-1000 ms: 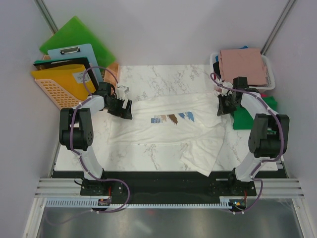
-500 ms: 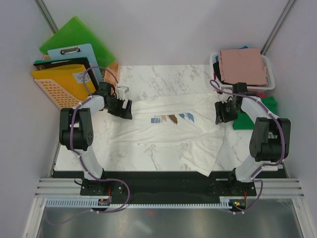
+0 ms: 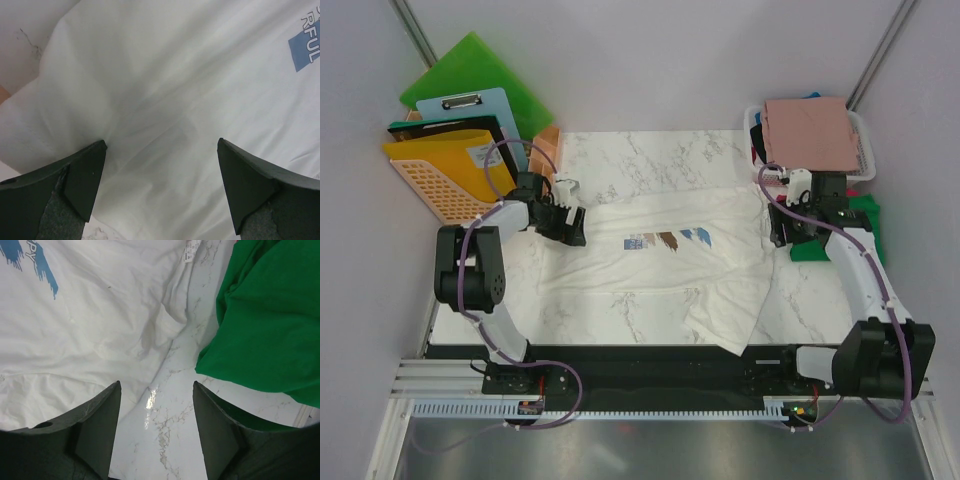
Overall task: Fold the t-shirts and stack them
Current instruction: Fold the tshirt
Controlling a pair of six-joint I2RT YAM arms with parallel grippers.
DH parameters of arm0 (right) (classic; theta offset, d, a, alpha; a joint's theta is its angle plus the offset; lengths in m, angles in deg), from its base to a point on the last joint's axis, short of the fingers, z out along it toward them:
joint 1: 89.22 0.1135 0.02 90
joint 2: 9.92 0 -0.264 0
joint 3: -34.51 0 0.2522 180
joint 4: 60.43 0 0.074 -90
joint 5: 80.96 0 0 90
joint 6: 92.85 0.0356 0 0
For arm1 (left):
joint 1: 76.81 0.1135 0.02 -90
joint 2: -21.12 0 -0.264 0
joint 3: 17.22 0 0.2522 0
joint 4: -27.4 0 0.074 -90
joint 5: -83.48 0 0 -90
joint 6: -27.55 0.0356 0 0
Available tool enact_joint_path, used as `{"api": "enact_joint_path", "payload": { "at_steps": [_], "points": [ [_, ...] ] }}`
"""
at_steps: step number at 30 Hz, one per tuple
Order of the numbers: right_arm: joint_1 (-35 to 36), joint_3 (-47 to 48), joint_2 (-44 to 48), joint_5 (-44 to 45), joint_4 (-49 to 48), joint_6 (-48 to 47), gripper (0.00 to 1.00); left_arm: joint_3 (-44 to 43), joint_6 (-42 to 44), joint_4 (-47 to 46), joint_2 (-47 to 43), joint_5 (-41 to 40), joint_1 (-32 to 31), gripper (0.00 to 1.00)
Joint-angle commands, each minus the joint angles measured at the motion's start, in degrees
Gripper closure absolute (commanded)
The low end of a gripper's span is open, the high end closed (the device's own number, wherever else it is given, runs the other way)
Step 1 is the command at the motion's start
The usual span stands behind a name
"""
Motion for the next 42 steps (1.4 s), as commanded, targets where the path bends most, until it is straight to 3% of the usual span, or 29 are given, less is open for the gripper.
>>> {"api": "enact_joint_path", "payload": {
  "at_steps": [1,6,11,14,15,19,21,25,26,28,32,35,38,42],
  "points": [
    [-0.3,-3.2,7.6,-1.5,-0.3,-0.8,0.33,4.2,2.0,-3.8,-7.0,-3.1,0.7,0.00],
    [-0.3,-5.2,15.0,0.5,1.4,-1.5,0.31,7.3,3.2,-8.7,-13.7,-18.1,0.8,0.00],
    [-0.3,-4.6,22.9,3.2,2.6,-2.1,0.29,11.4,6.8,-12.9,-16.7,-25.5,0.8,0.00],
    [-0.4,-3.7,26.5,6.9,1.5,-2.9,0.28,19.5,7.9,-22.9,-26.8,-29.4,1.1,0.00],
    [-0.4,-3.3,27.3,7.2,1.0,-2.7,0.21,21.6,7.6,-24.2,-33.3,-27.9,1.5,0.00],
    [-0.3,2.2,24.7,-1.9,11.1,-5.1,0.15,22.1,5.8,-11.5,-47.5,-16.4,1.5,0.00],
    [-0.3,5.9,23.1,-8.0,18.6,-9.1,0.15,19.3,6.7,1.4,-52.2,-12.2,1.5,0.00],
    [-0.3,5.9,23.7,-18.0,24.8,-18.9,0.10,21.2,5.8,3.4,-70.9,-20.4,1.5,0.00],
    [-0.2,4.2,23.6,-18.0,24.8,-20.1,0.09,21.4,4.7,2.6,-78.5,-24.6,1.5,0.00],
    [0.2,3.1,20.6,-17.8,26.7,-26.0,0.11,21.0,2.8,0.4,-83.3,-30.3,1.5,0.00],
    [1.6,0.7,14.5,-13.5,35.1,-41.2,0.14,20.3,0.0,-0.5,-85.6,-43.3,4.3,0.00],
    [1.7,-2.3,13.8,-9.4,36.6,-48.8,0.15,24.6,-1.2,-7.4,-89.6,-51.7,6.0,0.00],
    [1.9,-5.1,16.2,-8.6,35.6,-55.2,0.13,26.0,-5.2,-10.4,-90.7,-53.9,8.8,0.00],
    [3.4,-8.3,18.2,-8.4,35.9,-60.9,0.08,27.0,-3.8,-12.7,-88.0,-53.6,9.2,0.00]
  ]
}}
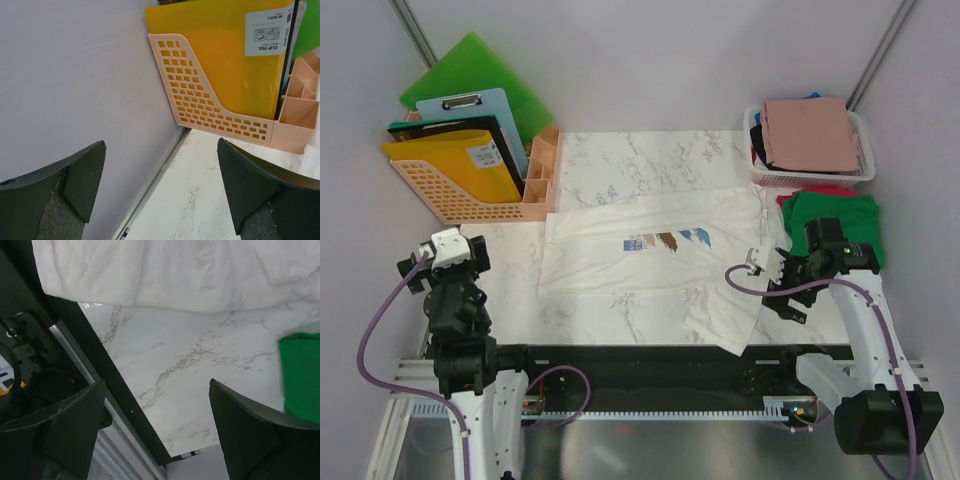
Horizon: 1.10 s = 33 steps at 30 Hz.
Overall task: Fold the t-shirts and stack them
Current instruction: Fold the tshirt
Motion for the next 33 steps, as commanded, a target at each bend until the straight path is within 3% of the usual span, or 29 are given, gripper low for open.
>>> {"api": "enact_joint_path", "payload": {
  "at_steps": [1,6,8,12,14,17,20,25,33],
  "points": [
    [1.4,-2.6,1.5,0.3,1.8,-10.3,0.08,0.8,-2.1,-6.7,2.2,-3.5,0.5,0.00],
    [1.9,-7.4,-0.3,2.0,-4.7,-8.5,0.08,1.0,-1.9,-6.4,3.2,-0.5,0.4,0.00],
    [1.9,-8.3,-0.8,1.3,-8.2,-5.8,0.11,1.0,-1.9,-4.8,3.8,5.4,0.4,0.00],
    [1.9,-7.8,0.5,-2.1,-18.4,5.5,0.12,-1.1,1.0,0.5,6.9,15.9,0.4,0.00],
    [1.9,-6.9,1.8,-3.4,-24.1,13.1,0.02,-1.8,1.6,2.5,8.7,18.3,0.4,0.00],
    [6.2,-4.1,0.9,-4.1,-31.1,25.6,0.02,-2.5,1.6,2.3,10.8,16.9,0.4,0.00],
    [13.5,3.1,-10.9,1.6,-32.1,35.3,0.02,-3.4,1.0,2.4,13.5,13.1,0.4,0.00],
    [16.5,15.7,-31.4,1.7,-36.0,42.2,0.02,-2.9,0.1,3.8,13.1,14.3,0.4,0.00],
    [21.9,43.1,-58.8,18.7,-38.0,58.8,0.02,-1.4,-0.5,5.7,13.4,12.1,0.4,0.00]
  ]
}}
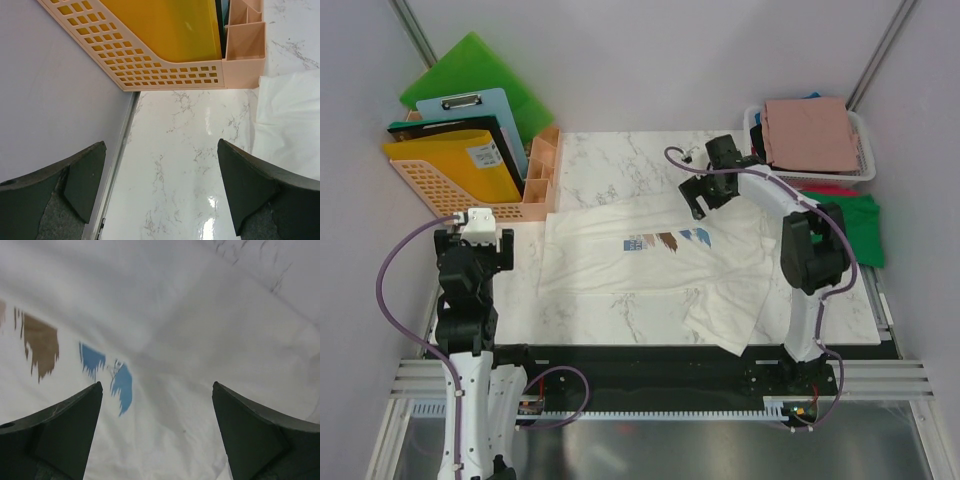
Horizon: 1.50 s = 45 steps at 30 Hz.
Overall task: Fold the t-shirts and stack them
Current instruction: Fold the tshirt
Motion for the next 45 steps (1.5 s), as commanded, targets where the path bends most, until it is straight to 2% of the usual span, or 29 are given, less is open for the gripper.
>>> {"api": "enact_joint_path", "payload": {
  "at_steps": [1,3,5,8,16,28,37,40,45],
  "points": [
    [2.4,10.5,-5.9,10.0,-2.9,9.8,0.02,-0.5,-0.1,-0.1,-0.3,-1.6,0.3,0.00],
    [5.1,13.2,-9.5,13.8,-3.8,11.3,0.02,0.1,0.0,-0.1,-0.1,-1.2,0.3,0.00],
    [7.3,17.2,-12.2,14.1,-2.6,14.3,0.02,0.1,0.2,-0.1,0.3,-1.0,0.3,0.00],
    [9.6,17.9,-15.8,15.1,-3.9,17.3,0.02,-0.6,-0.2,-0.3,0.7,-1.1,0.3,0.00],
    [12.8,5.7,-12.6,18.9,-14.3,20.2,0.02,-0.2,0.1,-0.3,0.7,-0.3,0.3,0.00],
    [12.7,3.3,-17.4,13.2,-18.9,21.0,0.02,0.2,0.9,0.4,0.8,0.5,0.2,0.00],
    [12.1,11.3,-26.3,12.2,-18.9,20.5,0.02,0.7,1.6,0.7,1.5,1.2,0.3,0.00],
    [11.2,18.7,-30.9,11.2,-16.5,21.2,0.02,0.7,1.7,0.9,1.9,1.6,0.2,0.00],
    [10.6,21.6,-32.4,10.1,-16.3,21.1,0.02,0.8,1.6,1.1,2.6,2.1,0.3,0.00]
  ]
}}
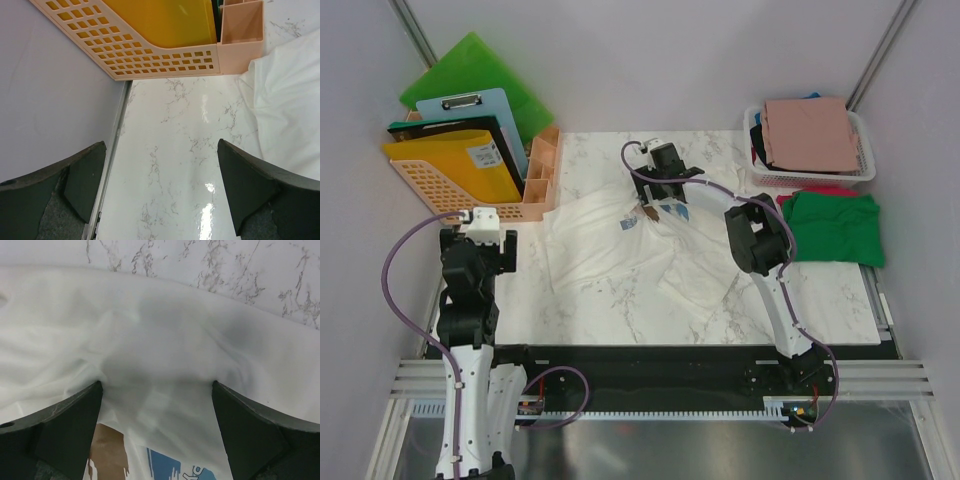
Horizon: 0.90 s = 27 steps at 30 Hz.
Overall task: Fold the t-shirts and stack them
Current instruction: Fold the tshirt
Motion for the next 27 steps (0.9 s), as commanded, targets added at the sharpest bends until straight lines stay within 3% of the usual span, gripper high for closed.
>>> {"api": "enact_joint_path", "payload": {
  "at_steps": [1,9,16,22,24,27],
  "points": [
    [-0.9,-0.4,-5.2,-1.9,6.8,0.5,0.02,0.2,1.6,-0.2,0.5,1.6,0.2,0.00],
    [-0.8,-5.2,2.8,-3.2,5.1,-0.2,0.02,0.4,1.5,-0.1,1.2,2.2,0.3,0.00],
    [-0.8,-12.8,31.2,1.4,-1.4,-1.8,0.02,0.5,1.5,0.3,1.4,3.1,0.3,0.00],
    [-0.9,-31.2,57.5,13.7,-13.7,0.4,0.02,0.3,1.3,0.5,1.1,3.4,0.3,0.00],
    [-0.9,-35.4,61.4,13.3,-12.4,0.0,0.02,0.3,1.2,0.7,1.1,3.5,0.2,0.00],
    [-1.6,-36.1,64.5,11.8,-0.2,-2.6,0.02,0.1,1.3,1.2,1.2,3.7,0.3,0.00]
  ]
}}
